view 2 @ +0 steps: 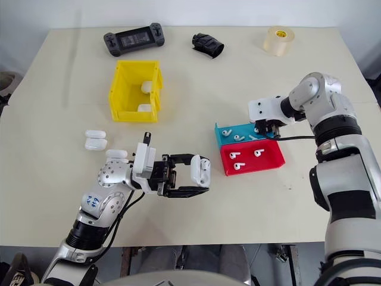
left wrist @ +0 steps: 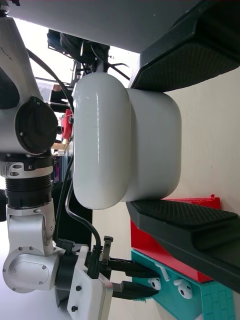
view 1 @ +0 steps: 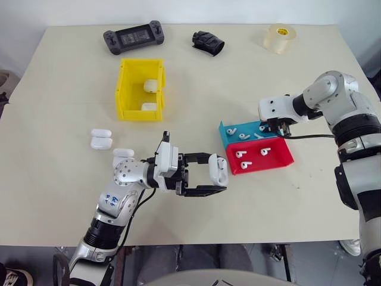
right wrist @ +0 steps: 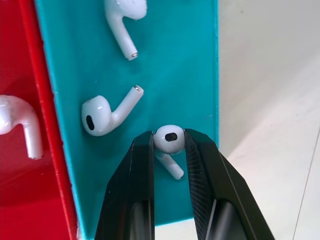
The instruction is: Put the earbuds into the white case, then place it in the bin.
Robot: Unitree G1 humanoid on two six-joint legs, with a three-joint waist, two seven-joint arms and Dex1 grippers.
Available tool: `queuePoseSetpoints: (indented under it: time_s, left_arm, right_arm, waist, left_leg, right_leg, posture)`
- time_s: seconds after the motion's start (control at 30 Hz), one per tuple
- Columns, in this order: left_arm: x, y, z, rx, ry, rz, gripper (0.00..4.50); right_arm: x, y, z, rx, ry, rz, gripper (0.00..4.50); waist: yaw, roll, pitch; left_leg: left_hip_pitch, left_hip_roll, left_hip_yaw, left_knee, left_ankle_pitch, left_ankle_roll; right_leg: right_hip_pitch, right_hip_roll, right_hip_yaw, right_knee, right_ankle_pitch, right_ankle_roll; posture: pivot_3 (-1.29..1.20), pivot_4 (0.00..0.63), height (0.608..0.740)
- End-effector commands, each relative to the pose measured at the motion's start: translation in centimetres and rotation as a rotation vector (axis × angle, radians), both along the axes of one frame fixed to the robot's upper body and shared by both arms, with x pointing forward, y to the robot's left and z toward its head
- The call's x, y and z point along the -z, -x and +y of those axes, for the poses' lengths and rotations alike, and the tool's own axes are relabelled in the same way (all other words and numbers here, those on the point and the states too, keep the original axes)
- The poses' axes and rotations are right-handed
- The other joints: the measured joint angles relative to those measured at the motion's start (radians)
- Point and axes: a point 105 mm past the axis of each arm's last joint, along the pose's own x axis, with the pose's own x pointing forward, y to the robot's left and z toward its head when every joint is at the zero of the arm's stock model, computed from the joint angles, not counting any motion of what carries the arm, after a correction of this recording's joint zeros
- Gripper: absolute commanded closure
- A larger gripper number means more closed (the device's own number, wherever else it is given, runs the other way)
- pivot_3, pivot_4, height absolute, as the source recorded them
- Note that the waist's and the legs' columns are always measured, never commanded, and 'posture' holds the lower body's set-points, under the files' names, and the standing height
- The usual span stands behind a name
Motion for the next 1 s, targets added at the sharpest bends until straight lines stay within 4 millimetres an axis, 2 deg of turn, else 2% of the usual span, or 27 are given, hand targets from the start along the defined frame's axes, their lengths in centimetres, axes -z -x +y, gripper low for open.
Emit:
queuePoseSetpoints:
  time_s: [0.03, 0.23, 0.33, 0.4, 0.53, 0.7, 0.83, 1.0]
  left_arm:
    - [-1.2, 0.7, 0.0, 0.021, 0.033, -0.046, 1.69]
    - [-1.3, 0.6, 0.2, 0.018, 0.032, -0.047, 1.69]
    - [-1.3, 0.4, 0.3, 0.021, 0.028, -0.049, 1.69]
    - [-1.4, 0.2, 0.3, 0.029, 0.026, -0.05, 1.69]
    - [-1.6, 0.0, 0.3, 0.061, 0.022, -0.046, 1.69]
    - [-1.8, -0.3, -0.1, 0.116, 0.012, -0.044, 1.69]
    - [-1.9, -0.1, -0.5, 0.167, 0.004, -0.039, 1.69]
    - [-2.1, -0.1, -0.9, 0.193, 0.011, -0.031, 1.69]
  right_arm:
    - [-1.6, -0.2, 0.8, 0.002, -0.113, -0.036, 4.0]
    - [-7.6, -0.5, 1.8, 0.047, -0.476, -0.159, 4.0]
    - [-10.5, 1.1, 1.6, 0.052, -0.742, -0.132, 4.0]
    - [-11.5, 2.5, 0.9, 0.078, -0.883, -0.098, 4.0]
    - [-11.2, 6.5, 0.4, 0.113, -1.132, 0.0, 4.0]
    - [-10.0, 12.1, 1.8, 0.112, -1.481, 0.084, 4.0]
    - [-9.1, 15.4, 2.8, 0.159, -1.657, 0.075, 4.0]
    - [-8.5, 18.7, 4.6, 0.175, -1.729, 0.083, 4.0]
  waist:
    - [0.0, 0.0, 0.0]
    - [0.001, 0.0, 0.0]
    - [0.003, 0.0, 0.0]
    - [0.011, 0.0, 0.0]
    - [0.03, 0.0, 0.0]
    - [0.032, 0.0, 0.0]
    - [0.032, 0.0, 0.0]
    - [0.034, 0.0, 0.0]
  left_leg:
    - [0.0, 0.0, 0.0, 0.0, 0.0, 0.0]
    - [0.0, 0.0, 0.0, 0.0, 0.0, 0.0]
    - [0.0, 0.0, 0.0, 0.0, 0.0, 0.0]
    - [0.0, 0.0, -0.002, 0.0, 0.0, 0.0]
    - [0.0, -0.001, -0.004, 0.001, 0.0, 0.0]
    - [-0.001, -0.001, -0.003, 0.004, 0.0, 0.001]
    - [-0.001, -0.001, -0.001, 0.006, -0.001, 0.001]
    - [-0.001, -0.002, -0.002, 0.005, -0.001, 0.002]
  right_leg:
    - [0.0, 0.0, 0.0, 0.0, 0.0, 0.0]
    - [0.0, 0.0, 0.0, 0.0, 0.0, 0.0]
    - [0.0, 0.0, 0.0, 0.0, 0.0, 0.0]
    - [0.0, 0.0, 0.0, 0.001, 0.0, 0.0]
    - [0.0, 0.0, 0.0, 0.005, 0.002, -0.003]
    - [0.001, -0.001, 0.001, 0.005, 0.003, -0.003]
    - [0.001, 0.0, 0.002, 0.004, 0.003, -0.002]
    - [0.003, 0.0, 0.004, 0.005, 0.003, -0.002]
  posture:
    - [0.0, 0.15, 0.74]
    - [0.0, 0.15, 0.74]
    - [0.0, 0.15, 0.74]
    - [0.0, 0.15, 0.74]
    - [0.0, 0.15, 0.74]
    - [0.0, 0.15, 0.74]
    - [0.0, 0.15, 0.74]
    - [0.0, 0.15, 0.74]
